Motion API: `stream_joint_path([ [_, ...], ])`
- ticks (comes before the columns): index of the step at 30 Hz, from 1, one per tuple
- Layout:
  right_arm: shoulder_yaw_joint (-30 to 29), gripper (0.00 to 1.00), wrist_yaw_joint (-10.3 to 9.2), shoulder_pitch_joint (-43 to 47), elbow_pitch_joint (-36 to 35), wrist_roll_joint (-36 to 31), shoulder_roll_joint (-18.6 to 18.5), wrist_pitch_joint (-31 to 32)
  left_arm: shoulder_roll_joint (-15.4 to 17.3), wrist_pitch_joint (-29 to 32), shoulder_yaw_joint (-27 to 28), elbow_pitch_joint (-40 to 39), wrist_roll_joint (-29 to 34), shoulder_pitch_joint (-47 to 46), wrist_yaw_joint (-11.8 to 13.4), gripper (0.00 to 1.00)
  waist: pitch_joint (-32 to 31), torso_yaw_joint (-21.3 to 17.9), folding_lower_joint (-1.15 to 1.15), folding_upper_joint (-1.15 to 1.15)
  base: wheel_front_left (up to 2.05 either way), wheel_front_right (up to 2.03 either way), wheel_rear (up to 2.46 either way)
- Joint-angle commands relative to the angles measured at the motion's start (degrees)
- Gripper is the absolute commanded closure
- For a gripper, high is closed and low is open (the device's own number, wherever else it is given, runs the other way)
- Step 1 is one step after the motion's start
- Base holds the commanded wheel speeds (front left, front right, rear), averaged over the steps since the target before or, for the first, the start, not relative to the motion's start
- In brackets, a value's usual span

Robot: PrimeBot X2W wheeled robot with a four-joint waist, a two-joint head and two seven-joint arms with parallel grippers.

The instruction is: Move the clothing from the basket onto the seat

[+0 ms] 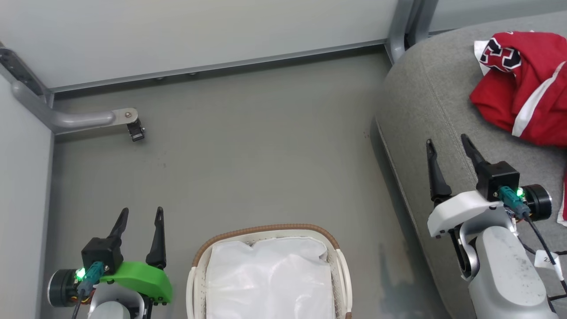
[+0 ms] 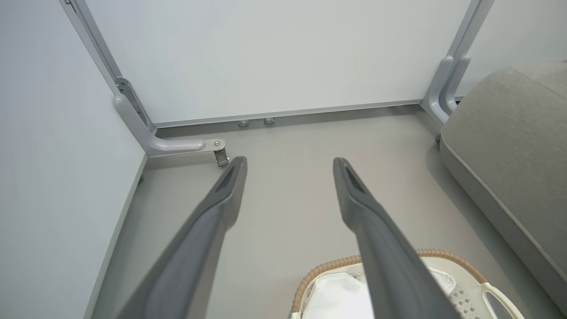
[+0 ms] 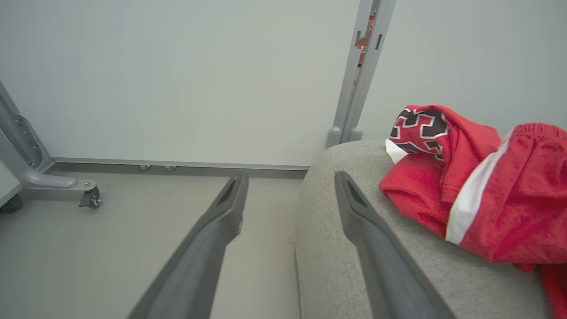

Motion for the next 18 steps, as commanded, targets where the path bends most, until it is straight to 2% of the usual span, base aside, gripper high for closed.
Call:
stream_joint_path([
  [1,0.78,0.00,-0.08,1.38,-0.04,0.82,-0.35,-0.27,-0.53,-0.03,1.19,-0.29,0.44,1.22,0.30,0.00,-2.46,2.55,0.00,0.00,0.00,0.00,0.00],
  [8,4.06,0.00,-0.08,5.43,0.78,3.30,-0.29,-0.27,-2.10,-0.03,6.03,-1.01,2.73,4.59,-0.04,0.00,-5.05,4.12,0.00,0.00,0.00,0.00,0.00],
  [15,4.85,0.00,-0.08,8.74,1.29,4.09,-0.29,-0.27,-3.63,-0.03,8.31,-1.51,-0.24,7.72,-0.54,0.00,-6.84,3.99,0.00,0.00,0.00,0.00,0.00],
  [16,4.79,1.00,0.00,8.30,1.53,3.94,0.02,0.01,-3.44,0.01,8.17,-1.18,-0.14,7.26,-0.36,1.00,-6.53,3.93,0.00,0.00,0.00,0.00,0.00],
  [18,4.75,1.00,0.00,8.66,2.38,4.03,0.23,0.15,-3.65,0.08,8.13,-0.22,-0.20,7.41,-0.36,1.00,-6.56,3.94,0.00,0.00,0.00,0.00,0.00],
])
